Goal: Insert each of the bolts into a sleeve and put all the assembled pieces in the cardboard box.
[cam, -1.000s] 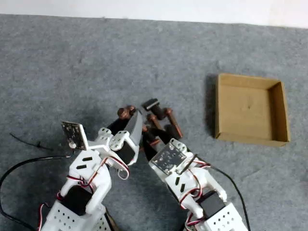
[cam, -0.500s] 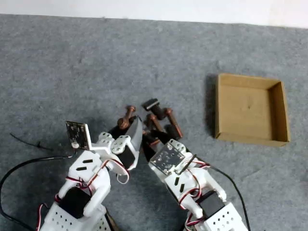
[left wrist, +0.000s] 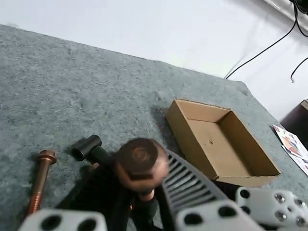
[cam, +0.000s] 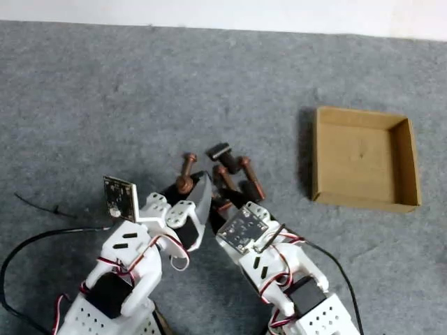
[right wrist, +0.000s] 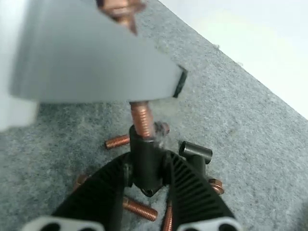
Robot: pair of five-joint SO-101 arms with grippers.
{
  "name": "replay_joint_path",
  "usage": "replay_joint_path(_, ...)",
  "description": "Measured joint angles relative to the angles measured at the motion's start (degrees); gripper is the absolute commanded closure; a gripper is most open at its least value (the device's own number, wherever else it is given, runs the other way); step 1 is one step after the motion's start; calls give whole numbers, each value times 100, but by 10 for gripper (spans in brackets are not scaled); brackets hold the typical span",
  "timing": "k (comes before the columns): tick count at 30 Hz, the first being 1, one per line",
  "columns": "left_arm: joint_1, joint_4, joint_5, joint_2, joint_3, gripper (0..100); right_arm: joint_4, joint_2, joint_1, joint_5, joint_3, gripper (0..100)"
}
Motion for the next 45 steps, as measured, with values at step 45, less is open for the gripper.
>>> replay_joint_path(45,-290,9,299,70,35,863,-9,-9,0,-9,0,991)
